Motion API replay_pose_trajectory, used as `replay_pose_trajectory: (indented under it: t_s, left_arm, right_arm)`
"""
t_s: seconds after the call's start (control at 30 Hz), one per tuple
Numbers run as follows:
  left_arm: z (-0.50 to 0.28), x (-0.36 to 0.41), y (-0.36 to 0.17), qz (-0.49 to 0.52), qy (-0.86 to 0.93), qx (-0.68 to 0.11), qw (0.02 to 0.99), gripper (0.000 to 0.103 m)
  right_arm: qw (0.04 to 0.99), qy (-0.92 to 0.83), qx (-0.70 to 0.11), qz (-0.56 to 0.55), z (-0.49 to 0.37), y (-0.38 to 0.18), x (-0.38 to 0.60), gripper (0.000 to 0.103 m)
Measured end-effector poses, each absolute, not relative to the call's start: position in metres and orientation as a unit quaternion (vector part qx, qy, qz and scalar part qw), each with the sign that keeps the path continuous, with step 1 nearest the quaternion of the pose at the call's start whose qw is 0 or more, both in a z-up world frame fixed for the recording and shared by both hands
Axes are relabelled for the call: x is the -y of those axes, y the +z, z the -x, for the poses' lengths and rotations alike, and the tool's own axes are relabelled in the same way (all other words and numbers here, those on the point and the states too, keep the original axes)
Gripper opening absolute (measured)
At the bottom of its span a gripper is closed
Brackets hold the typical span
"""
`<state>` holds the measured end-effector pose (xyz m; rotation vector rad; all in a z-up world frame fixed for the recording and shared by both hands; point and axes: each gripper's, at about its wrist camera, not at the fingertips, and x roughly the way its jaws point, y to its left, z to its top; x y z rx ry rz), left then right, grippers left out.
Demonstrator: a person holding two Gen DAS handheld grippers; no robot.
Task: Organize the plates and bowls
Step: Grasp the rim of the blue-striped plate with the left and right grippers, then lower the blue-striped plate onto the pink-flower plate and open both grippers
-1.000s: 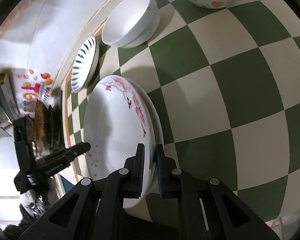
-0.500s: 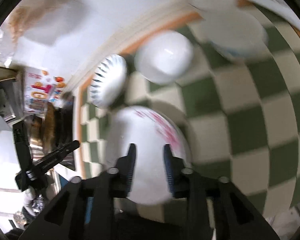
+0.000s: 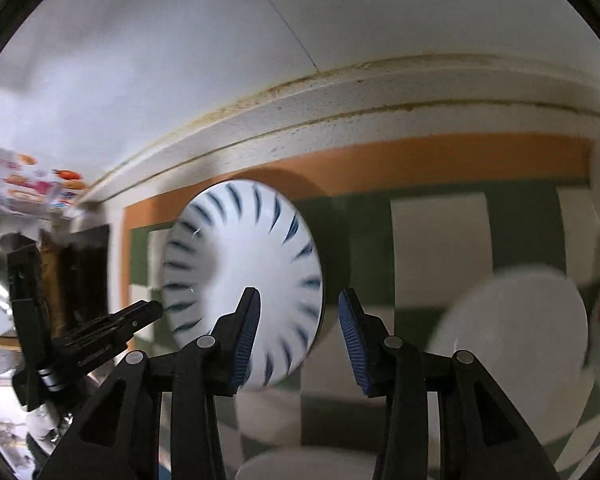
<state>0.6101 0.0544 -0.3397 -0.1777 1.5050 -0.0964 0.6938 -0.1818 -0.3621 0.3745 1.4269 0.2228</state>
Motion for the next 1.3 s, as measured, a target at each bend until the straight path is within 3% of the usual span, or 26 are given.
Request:
replay_pose_trajectory:
  t_s: [0.13, 0.27, 0.5, 0.8, 1.3]
  left_arm:
    - [-0.621, -0.052, -0.353, 0.078, -0.056, -0.683, 0.724, 0.028]
    - [-0.623, -0.045, -0.353, 0.073, -0.075, -0.674, 0.731, 0.015]
    - [-0.621, -0.043, -0.348, 0.069, -0.073, -0.674, 0.732, 0.014]
    - [-0.612, -0.045, -0.303, 0.059, -0.093, -0.66, 0.743, 0.014]
    - [-0.499, 0.003, -0.242, 0.016, -0.12, -0.646, 0.754, 0.014]
  right_arm:
    - [0.722, 0.095, -0.667, -0.16, -0.713, -0.383, 0.181, 0.042]
    - [0.707, 0.104, -0.682, -0.157, -0.717, -0.4, 0.178, 0.01]
    - [0.713, 0.105, -0.674, -0.162, -0.709, -0.398, 0.182, 0.01]
    - [0.723, 0.115, -0.658, -0.177, -0.68, -0.358, 0.19, 0.01]
    - [0.744, 0.124, -0.627, -0.193, -0.55, -0.285, 0.24, 0.01]
